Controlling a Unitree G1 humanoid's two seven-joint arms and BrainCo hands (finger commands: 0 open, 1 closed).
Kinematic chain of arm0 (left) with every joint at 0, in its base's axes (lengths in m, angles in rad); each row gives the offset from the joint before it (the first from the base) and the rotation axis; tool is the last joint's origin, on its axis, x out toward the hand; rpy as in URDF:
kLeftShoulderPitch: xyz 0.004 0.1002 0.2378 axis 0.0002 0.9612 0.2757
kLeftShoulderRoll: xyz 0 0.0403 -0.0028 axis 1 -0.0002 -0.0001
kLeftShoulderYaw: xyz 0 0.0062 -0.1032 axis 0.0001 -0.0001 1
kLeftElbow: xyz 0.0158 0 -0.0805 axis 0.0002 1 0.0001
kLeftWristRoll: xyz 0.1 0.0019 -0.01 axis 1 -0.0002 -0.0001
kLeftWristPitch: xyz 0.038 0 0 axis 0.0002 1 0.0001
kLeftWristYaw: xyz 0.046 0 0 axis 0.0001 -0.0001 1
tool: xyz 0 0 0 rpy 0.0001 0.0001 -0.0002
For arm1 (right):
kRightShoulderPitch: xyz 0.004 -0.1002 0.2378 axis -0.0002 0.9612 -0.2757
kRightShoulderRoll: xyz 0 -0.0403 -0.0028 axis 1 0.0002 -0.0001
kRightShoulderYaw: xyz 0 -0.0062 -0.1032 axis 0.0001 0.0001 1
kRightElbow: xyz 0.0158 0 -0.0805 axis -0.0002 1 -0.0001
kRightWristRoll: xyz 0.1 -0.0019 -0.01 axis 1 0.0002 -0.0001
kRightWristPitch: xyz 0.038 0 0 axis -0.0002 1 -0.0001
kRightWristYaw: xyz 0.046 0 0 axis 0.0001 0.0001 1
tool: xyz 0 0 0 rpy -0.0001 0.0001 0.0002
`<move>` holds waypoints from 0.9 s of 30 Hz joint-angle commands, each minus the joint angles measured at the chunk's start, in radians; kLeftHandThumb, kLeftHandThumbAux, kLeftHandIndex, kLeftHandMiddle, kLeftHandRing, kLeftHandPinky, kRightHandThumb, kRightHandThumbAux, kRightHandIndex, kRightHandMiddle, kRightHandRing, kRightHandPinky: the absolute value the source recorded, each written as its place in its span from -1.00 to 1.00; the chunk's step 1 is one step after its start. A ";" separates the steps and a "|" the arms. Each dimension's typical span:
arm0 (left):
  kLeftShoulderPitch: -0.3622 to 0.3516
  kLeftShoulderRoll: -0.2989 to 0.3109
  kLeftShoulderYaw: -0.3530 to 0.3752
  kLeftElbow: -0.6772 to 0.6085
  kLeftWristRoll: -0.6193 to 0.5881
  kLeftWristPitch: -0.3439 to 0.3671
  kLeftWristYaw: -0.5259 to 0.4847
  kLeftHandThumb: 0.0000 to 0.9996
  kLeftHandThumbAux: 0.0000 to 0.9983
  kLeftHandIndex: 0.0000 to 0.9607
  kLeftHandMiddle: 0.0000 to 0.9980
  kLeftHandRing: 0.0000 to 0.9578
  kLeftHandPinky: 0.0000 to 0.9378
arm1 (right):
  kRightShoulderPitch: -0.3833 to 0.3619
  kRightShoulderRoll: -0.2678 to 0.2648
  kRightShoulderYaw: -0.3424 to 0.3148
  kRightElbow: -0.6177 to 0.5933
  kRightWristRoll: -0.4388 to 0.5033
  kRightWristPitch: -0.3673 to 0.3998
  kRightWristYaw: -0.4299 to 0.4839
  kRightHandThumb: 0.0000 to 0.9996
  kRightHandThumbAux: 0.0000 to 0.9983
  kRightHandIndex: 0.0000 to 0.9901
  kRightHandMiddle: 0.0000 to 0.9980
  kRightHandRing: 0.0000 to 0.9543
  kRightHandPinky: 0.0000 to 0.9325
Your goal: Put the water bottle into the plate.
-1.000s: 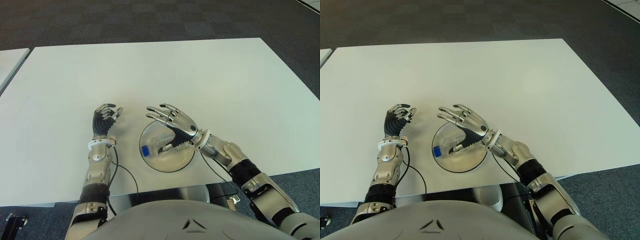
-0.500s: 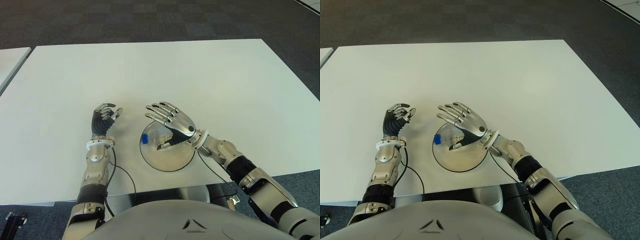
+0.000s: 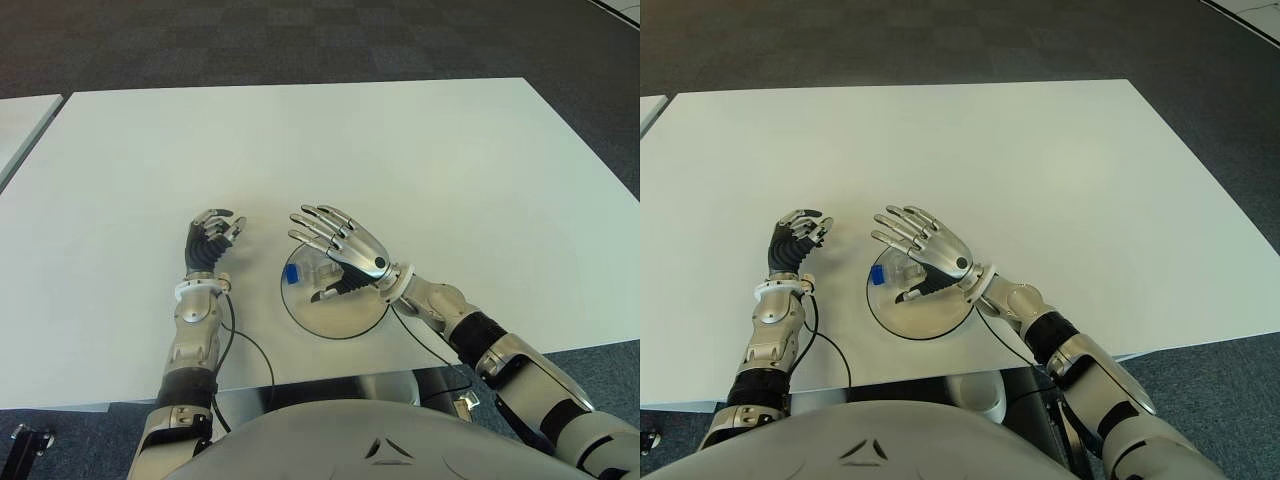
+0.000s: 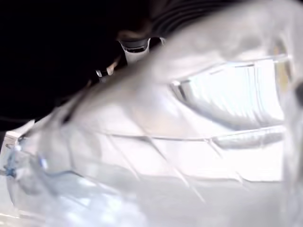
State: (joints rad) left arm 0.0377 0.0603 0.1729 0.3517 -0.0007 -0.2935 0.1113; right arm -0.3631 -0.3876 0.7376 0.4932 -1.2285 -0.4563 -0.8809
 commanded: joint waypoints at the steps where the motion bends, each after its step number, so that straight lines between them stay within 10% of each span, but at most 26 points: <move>1: 0.004 -0.009 0.003 0.010 -0.018 0.005 -0.007 0.42 0.43 -0.09 0.39 0.41 0.39 | 0.003 -0.008 0.010 0.019 -0.003 0.018 -0.023 -0.97 -0.20 -1.00 -1.00 -1.00 -1.00; 10: 0.007 -0.010 0.003 0.007 -0.025 0.005 -0.006 0.42 0.43 -0.09 0.37 0.39 0.38 | 0.002 0.001 -0.026 0.040 0.075 -0.036 -0.117 -0.99 -0.19 -1.00 -1.00 -1.00 -1.00; 27: 0.009 -0.005 -0.001 0.004 -0.010 0.009 0.004 0.42 0.43 -0.09 0.38 0.40 0.40 | -0.018 0.020 -0.171 0.127 0.410 -0.408 -0.092 -1.00 -0.10 -1.00 -1.00 -1.00 -1.00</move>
State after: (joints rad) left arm 0.0378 0.0578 0.1755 0.3526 -0.0185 -0.2934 0.1113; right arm -0.3943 -0.3759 0.5933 0.6175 -0.8902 -0.7863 -1.0122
